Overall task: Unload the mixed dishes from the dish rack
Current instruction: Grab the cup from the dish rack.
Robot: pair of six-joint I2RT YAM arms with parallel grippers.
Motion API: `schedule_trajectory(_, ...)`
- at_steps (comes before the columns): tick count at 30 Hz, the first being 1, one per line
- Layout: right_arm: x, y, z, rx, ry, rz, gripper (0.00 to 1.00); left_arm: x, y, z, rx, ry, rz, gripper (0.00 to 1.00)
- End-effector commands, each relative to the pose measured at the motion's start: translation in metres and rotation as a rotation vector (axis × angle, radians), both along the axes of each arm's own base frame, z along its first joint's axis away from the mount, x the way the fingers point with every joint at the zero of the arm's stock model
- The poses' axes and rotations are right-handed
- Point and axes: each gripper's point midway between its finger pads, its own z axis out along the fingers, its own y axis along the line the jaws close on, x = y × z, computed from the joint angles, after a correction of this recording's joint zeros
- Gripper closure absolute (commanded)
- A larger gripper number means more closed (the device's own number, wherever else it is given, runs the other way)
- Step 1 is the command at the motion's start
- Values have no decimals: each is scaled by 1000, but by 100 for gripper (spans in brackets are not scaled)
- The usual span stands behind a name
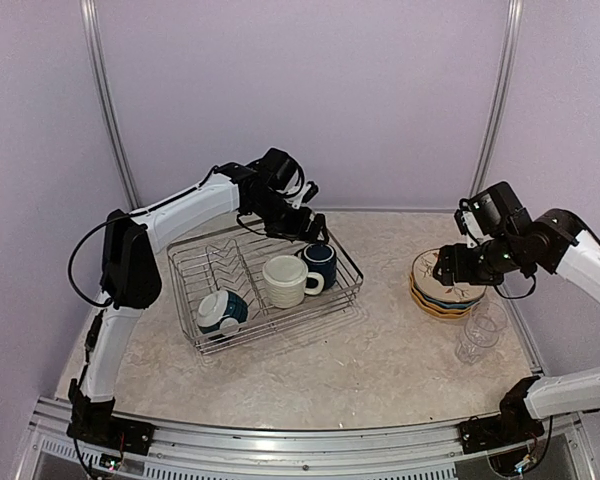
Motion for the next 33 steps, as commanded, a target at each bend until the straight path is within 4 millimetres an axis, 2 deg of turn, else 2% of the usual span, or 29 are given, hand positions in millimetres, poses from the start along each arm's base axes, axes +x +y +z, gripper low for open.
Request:
schedule_trajectory(1,-1,2,3,34,-32,14,20,0,2,-27,98,23,8,1)
schedule_trajectory(10,7,11,2,43,-41,50,18,-10,-14,-45,90,60,-21,1)
schedule_trajectory(17,12,17,0,50,-42,65,18,-8,-29,-54,141,4,26,1)
schedule_trajectory(24,10,17,-8,52,-28,64,18,0,-18,-67,274,-86,116,4)
schedule_trajectory(26,10,17,-8,54,-28,64,18,0,-15,-69,289,-81,144,1)
schedule_trajectory(33,13,22,-8,68,-30,76,18,-2,-9,-84,310,-38,222,1)
